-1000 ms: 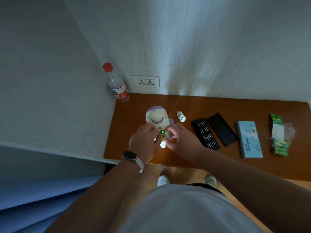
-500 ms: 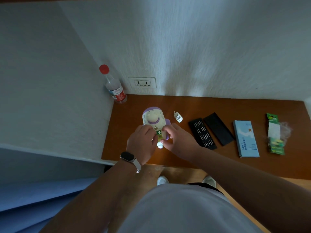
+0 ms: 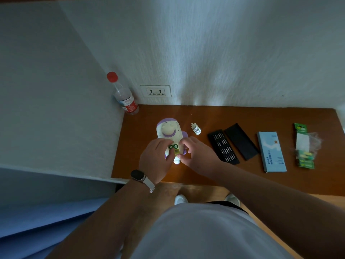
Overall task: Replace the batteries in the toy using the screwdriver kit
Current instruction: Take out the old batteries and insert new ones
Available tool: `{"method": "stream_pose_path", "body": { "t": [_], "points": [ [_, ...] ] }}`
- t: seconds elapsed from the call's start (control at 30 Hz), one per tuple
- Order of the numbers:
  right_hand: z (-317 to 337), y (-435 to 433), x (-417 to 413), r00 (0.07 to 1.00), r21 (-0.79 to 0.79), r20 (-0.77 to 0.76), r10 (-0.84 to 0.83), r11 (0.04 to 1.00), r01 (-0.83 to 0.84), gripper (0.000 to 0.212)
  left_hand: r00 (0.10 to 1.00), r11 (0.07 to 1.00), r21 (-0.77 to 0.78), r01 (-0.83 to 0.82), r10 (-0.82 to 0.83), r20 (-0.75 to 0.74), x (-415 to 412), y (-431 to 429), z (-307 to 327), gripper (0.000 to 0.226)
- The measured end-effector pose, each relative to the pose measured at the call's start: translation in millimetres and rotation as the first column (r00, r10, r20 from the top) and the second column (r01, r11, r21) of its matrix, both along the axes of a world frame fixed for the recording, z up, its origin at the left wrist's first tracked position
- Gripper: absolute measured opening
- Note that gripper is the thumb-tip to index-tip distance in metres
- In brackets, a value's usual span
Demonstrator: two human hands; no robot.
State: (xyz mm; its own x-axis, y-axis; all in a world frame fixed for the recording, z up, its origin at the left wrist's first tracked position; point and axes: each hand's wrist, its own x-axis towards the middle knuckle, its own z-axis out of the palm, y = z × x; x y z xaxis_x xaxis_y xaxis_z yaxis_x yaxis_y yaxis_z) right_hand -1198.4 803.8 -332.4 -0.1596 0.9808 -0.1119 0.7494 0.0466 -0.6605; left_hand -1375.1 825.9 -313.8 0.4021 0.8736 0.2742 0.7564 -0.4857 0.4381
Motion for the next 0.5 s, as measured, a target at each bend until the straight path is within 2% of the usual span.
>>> {"method": "stream_pose_path", "body": {
  "t": [0.13, 0.5],
  "points": [
    [0.5, 0.4, 0.7, 1.000, 0.006, -0.006, -0.001, 1.000, 0.001, 0.022, 0.995, 0.998, -0.047, -0.033, 0.037, 0.096, -3.8, -7.7, 7.5, 0.023],
    [1.7, 0.3, 2.7, 0.999, -0.009, -0.048, -0.009, 1.000, 0.009, 0.025, 0.999, 0.988, -0.154, 0.018, -0.012, 0.038, -1.9, 1.1, -1.9, 0.031]
  ]
}}
